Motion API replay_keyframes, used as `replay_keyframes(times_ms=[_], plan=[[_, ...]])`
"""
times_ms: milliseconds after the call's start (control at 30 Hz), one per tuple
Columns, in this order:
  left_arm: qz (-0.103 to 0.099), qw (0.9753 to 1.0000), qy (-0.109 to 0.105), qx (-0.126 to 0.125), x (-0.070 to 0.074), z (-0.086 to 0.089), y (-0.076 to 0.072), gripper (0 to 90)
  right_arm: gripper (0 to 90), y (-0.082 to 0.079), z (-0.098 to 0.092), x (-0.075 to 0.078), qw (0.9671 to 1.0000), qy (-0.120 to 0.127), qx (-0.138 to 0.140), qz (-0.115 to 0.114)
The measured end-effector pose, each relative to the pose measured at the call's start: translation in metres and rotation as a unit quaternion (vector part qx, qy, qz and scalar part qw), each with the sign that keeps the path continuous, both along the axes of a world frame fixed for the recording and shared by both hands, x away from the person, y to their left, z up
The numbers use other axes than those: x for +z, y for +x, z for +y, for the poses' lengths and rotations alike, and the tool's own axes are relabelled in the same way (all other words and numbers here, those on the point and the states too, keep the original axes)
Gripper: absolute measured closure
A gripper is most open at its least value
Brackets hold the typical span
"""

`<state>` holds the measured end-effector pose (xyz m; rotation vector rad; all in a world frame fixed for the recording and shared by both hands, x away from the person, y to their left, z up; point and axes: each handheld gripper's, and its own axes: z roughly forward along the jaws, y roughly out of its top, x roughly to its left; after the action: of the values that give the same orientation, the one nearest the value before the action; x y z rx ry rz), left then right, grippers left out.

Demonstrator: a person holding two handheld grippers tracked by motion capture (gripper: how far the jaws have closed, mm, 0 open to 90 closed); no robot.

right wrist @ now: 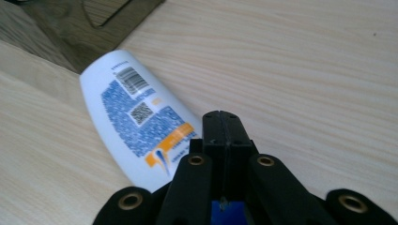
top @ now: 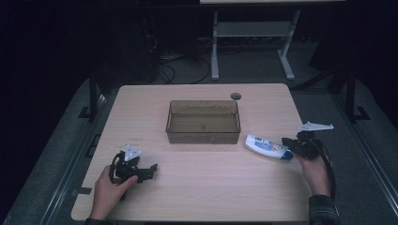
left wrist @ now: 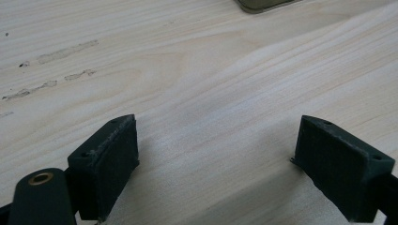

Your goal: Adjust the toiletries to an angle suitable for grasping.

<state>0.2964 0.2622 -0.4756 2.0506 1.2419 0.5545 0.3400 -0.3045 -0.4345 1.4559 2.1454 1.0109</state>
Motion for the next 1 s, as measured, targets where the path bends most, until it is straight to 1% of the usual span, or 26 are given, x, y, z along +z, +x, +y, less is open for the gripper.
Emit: replay_keyframes(times_ms=[67,133,167,400,500,700,800,833,1000], plan=[[0.0,1.0,0.0,0.0,0.0,0.0,0.0,12.4,89.6,0.003,-0.004,-0.004,1.0,0.003,-0.005,0.002],[0.0,1.0,-0.001,0.0,0.0,0.0,0.0,12.4,89.6,0.004,-0.005,-0.005,1.0,0.0,-0.008,0.003],[0.0,1.0,-0.001,0.0,0.0,0.0,0.0,12.4,89.6,0.005,-0.007,-0.008,0.9999,-0.002,-0.009,0.005],[0.0,1.0,-0.001,0.0,0.0,0.0,0.0,12.4,89.6,0.006,-0.012,-0.015,0.9998,-0.007,-0.017,0.011],[0.0,1.0,0.0,0.0,0.0,0.0,0.0,12.4,89.6,0.006,-0.015,-0.018,0.9996,-0.007,-0.018,0.02],[0.0,1.0,0.0,0.0,0.0,0.0,0.0,12.4,89.6,0.002,-0.018,-0.02,0.9994,-0.005,-0.019,0.027],[0.0,1.0,0.0,0.0,0.0,0.0,0.0,12.4,89.6,-0.001,-0.019,-0.02,0.9993,-0.009,-0.018,0.033],[0.0,1.0,0.0,0.0,0.0,0.0,0.0,12.4,89.7,-0.002,-0.018,-0.02,0.9992,-0.013,-0.013,0.034],[0.0,1.0,0.0,0.0,0.0,0.0,0.0,12.4,89.7,-0.007,-0.016,-0.02,0.9993,-0.018,-0.009,0.032]])
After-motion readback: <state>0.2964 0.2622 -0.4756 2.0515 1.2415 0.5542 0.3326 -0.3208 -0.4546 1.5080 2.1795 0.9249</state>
